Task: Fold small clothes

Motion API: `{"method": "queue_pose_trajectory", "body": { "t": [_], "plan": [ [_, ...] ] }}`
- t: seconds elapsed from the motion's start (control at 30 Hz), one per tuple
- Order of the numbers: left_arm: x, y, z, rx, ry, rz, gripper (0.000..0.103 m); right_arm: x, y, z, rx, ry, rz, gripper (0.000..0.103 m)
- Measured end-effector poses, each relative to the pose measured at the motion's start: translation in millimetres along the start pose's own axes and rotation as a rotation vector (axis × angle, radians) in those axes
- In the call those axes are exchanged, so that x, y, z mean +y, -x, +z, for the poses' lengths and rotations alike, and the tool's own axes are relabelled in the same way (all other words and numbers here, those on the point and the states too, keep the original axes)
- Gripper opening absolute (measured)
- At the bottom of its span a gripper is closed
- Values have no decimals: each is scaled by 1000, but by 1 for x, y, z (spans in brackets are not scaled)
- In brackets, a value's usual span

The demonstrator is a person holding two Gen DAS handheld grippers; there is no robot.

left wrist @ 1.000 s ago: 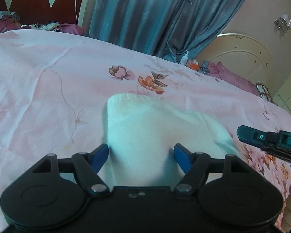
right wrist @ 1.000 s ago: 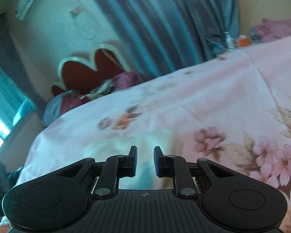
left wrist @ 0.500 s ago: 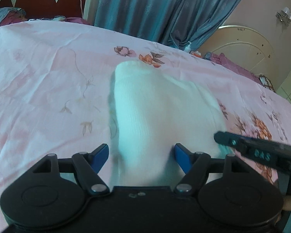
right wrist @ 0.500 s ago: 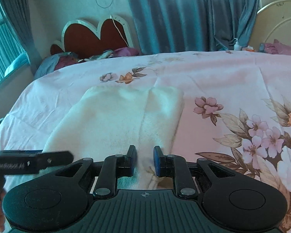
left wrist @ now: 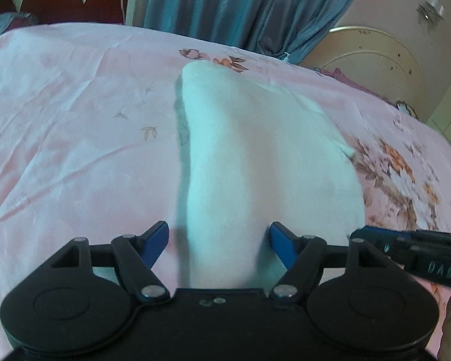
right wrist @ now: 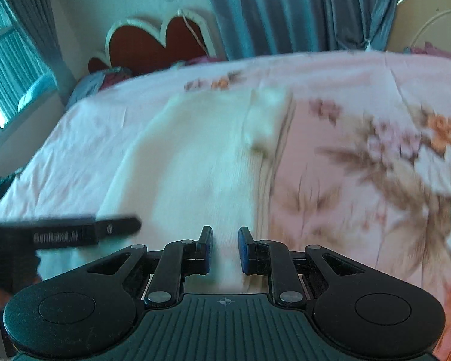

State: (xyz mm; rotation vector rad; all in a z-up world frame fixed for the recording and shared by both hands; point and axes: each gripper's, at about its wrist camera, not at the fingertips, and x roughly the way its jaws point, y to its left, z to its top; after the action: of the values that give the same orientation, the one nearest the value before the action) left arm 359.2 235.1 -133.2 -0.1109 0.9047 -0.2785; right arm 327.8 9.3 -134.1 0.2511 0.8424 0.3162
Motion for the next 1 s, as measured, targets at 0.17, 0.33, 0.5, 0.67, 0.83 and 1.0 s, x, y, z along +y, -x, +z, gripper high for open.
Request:
{"method": "queue_pose_trajectory", "body": {
  "t": [0.17,0.33,0.5,0.67,0.83,1.0],
  "plan": [
    [-12,4,-8,1,-15,-3,72,5,5,-5,13,35,-53,18],
    [-22,3,-13,-13,-52,25,77,6,-4,-13,19,63,-157,18],
    [-19,5,-10,20,-38,57,101,6,-6,-11,33,63,-160,18],
    [-14,7,-8,67,8,106,103,3,-7,-13,30,5,-162,18],
    [-16,12,-5,100,2,194,103,7,-8,-10,47,9,-184,18],
    [-29,30,-3,95,-50,276,103,11,-9,-11,41,13,-205,18]
  ]
}}
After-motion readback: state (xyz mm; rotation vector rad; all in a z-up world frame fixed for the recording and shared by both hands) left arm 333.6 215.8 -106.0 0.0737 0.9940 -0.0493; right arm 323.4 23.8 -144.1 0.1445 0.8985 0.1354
